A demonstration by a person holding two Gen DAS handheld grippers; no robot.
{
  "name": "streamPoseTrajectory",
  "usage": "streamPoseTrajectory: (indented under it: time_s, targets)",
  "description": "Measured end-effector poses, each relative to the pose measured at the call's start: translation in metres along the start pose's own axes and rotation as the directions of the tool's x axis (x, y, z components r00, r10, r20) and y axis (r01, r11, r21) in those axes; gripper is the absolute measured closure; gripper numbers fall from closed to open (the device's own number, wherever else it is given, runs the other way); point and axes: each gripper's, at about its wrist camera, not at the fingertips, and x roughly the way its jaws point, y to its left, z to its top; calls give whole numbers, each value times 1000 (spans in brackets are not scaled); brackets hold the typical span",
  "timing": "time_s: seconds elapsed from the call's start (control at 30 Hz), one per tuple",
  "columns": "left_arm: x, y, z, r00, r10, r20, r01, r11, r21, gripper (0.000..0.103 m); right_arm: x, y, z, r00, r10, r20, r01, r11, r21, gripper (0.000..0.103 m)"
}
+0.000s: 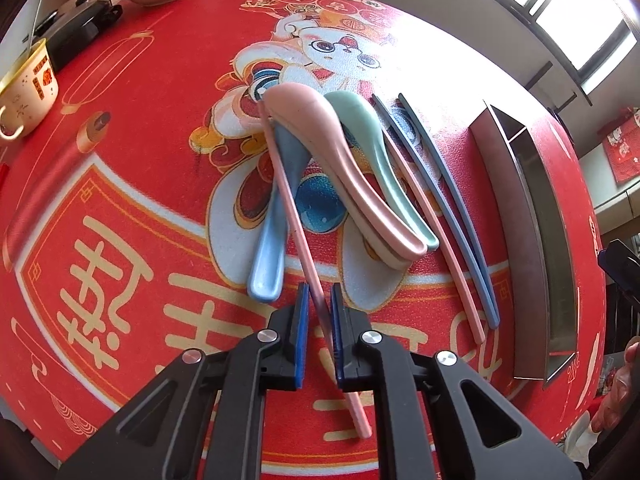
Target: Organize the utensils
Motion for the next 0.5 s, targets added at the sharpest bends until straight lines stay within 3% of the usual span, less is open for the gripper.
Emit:
streamPoseTrajectory:
  time_s: [0.37, 0.4, 0.47, 0.5]
  targets:
    - [-41, 24, 3, 990, -41, 138, 35, 998, 46, 97, 16, 48, 0, 999, 53, -10, -54, 994, -91, 18]
    - [-43, 30, 3, 989, -43, 143, 39, 999, 34, 97, 18, 55, 0, 998, 63, -12, -64, 992, -110, 21]
    - [-45, 41, 2, 988, -43, 149, 43, 999, 1, 97, 27, 73, 1, 997, 67, -35, -72, 982, -175, 40]
    - [-46, 46, 0, 988, -44, 151, 46, 999, -14, 97, 32, 83, 2, 997, 63, -48, -72, 974, -215, 43]
